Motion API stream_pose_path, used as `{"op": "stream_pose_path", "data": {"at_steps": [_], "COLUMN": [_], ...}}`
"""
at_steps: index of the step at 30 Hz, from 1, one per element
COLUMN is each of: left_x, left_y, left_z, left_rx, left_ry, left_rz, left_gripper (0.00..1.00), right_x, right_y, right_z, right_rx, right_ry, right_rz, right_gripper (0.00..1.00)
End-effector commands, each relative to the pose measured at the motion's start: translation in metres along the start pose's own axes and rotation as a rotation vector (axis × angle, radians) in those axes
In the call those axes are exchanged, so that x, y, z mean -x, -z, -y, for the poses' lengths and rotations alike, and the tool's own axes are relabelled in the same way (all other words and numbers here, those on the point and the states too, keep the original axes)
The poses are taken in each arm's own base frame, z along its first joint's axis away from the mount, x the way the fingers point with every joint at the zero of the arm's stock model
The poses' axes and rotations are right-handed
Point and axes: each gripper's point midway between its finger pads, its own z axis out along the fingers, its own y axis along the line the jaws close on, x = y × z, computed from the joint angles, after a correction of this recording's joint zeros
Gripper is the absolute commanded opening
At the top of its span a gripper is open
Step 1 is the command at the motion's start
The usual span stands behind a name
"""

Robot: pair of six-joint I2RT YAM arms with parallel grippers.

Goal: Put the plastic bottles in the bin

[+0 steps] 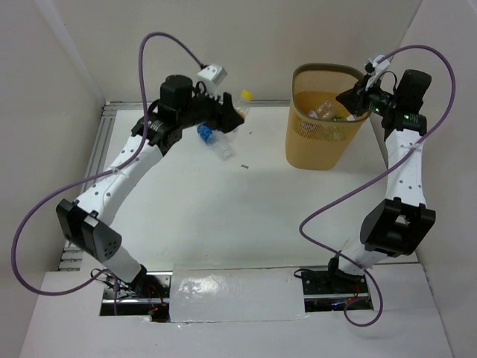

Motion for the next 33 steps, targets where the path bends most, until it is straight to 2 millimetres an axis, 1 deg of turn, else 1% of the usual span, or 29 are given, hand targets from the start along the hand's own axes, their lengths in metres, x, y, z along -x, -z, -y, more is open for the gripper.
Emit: {"op": "stream_pose_path", "data": {"at_steps": [1, 2, 3, 4, 5, 6, 7, 8, 9, 10, 11, 12, 14, 15, 16, 17, 18, 19, 20, 21, 22, 23, 25, 26, 28, 29, 30, 31, 33], "left_x": [0.073, 0.086, 0.086, 0.097, 0.112, 0.133, 0.132, 0.143, 0.154, 0.159, 0.161, 0.163, 0.181, 0.175, 0.178, 0.186, 0.181, 0.182, 0.180, 0.184, 0.180, 0.182, 0.177, 0.173, 0.172, 0.165, 0.155, 0.163, 0.154], "left_y": [-0.011, -0.014, -0.032, -0.035, -0.030, -0.028, -0.042, -0.041, -0.039, -0.043, -0.055, -0.060, -0.057, -0.074, -0.077, -0.073, -0.087, -0.089, -0.095, -0.096, -0.101, -0.103, -0.116, -0.126, -0.136, -0.148, -0.163, -0.160, -0.174], "left_z": [0.075, 0.082, 0.087, 0.092, 0.109, 0.117, 0.116, 0.121, 0.131, 0.132, 0.135, 0.142, 0.149, 0.149, 0.146, 0.153, 0.151, 0.157, 0.153, 0.157, 0.162, 0.159, 0.161, 0.155, 0.156, 0.150, 0.152, 0.148, 0.145], "left_rx": [-0.337, -0.379, -0.419, -0.454, -0.529, -0.580, -0.606, -0.643, -0.690, -0.709, -0.736, -0.753, -0.792, -0.792, -0.789, -0.804, -0.782, -0.787, -0.770, -0.765, -0.764, -0.744, -0.687, -0.654, -0.596, -0.557, -0.492, -0.465, -0.416], "left_ry": [-0.002, -0.005, 0.010, 0.015, 0.054, 0.040, 0.068, 0.124, 0.110, 0.122, 0.162, 0.180, 0.210, 0.237, 0.250, 0.242, 0.269, 0.275, 0.289, 0.303, 0.315, 0.307, 0.319, 0.324, 0.324, 0.323, 0.300, 0.284, 0.289], "left_rz": [0.192, 0.227, 0.228, 0.260, 0.286, 0.374, 0.384, 0.410, 0.471, 0.491, 0.496, 0.513, 0.599, 0.599, 0.622, 0.663, 0.667, 0.681, 0.683, 0.710, 0.711, 0.729, 0.736, 0.729, 0.737, 0.725, 0.708, 0.740, 0.717], "left_gripper": [0.25, 0.24, 0.24, 0.20, 0.20, 0.20, 0.20, 0.16, 0.16, 0.16, 0.16, 0.16, 0.13, 0.13, 0.11, 0.11, 0.11, 0.10, 0.10, 0.09, 0.09, 0.09, 0.09, 0.09, 0.13, 0.16, 0.17, 0.19, 0.23], "right_x": [0.021, 0.021, 0.020, 0.020, 0.018, 0.019, 0.013, 0.018, 0.016, 0.015, 0.014, 0.009, 0.012, 0.010, 0.010, 0.007, 0.002, 0.005, 0.002, 0.002, 0.000, -0.004, 0.000, -0.001, -0.001, 0.003, -0.002, -0.002, -0.004], "right_y": [0.013, 0.013, 0.015, 0.015, 0.015, 0.017, 0.016, 0.019, 0.020, 0.020, 0.021, 0.020, 0.024, 0.025, 0.026, 0.027, 0.026, 0.028, 0.029, 0.029, 0.030, 0.029, 0.031, 0.031, 0.033, 0.035, 0.034, 0.034, 0.036], "right_z": [-0.014, -0.014, -0.016, -0.016, -0.017, -0.020, -0.021, -0.023, -0.025, -0.026, -0.028, -0.029, -0.035, -0.038, -0.038, -0.041, -0.042, -0.043, -0.048, -0.048, -0.050, -0.051, -0.055, -0.057, -0.059, -0.061, -0.062, -0.062, -0.067], "right_rx": [0.007, 0.007, 0.009, 0.009, 0.011, 0.011, 0.015, 0.012, 0.013, 0.015, 0.015, 0.018, 0.026, 0.027, 0.027, 0.030, 0.033, 0.031, 0.042, 0.043, 0.043, 0.046, 0.052, 0.064, 0.063, 0.061, 0.065, 0.065, 0.076], "right_ry": [0.053, 0.053, 0.056, 0.056, 0.049, 0.050, 0.043, 0.052, 0.049, 0.041, 0.041, 0.040, 0.051, 0.048, 0.048, 0.038, 0.036, 0.044, 0.032, 0.032, 0.030, 0.021, 0.017, 0.010, 0.021, 0.030, 0.023, 0.023, 0.014], "right_rz": [0.028, 0.028, 0.023, 0.023, 0.018, 0.019, 0.009, 0.015, 0.013, 0.008, 0.008, 0.002, 0.006, 0.004, 0.004, -0.002, -0.009, -0.004, -0.008, -0.008, -0.009, -0.015, -0.006, -0.006, -0.005, 0.000, -0.009, -0.010, -0.011], "right_gripper": [0.17, 0.12, 0.10, 0.10, 0.10, 0.10, 0.10, 0.10, 0.10, 0.10, 0.10, 0.10, 0.10, 0.10, 0.11, 0.11, 0.11, 0.11, 0.11, 0.11, 0.11, 0.11, 0.11, 0.12, 0.12, 0.13, 0.13, 0.13, 0.15]}}
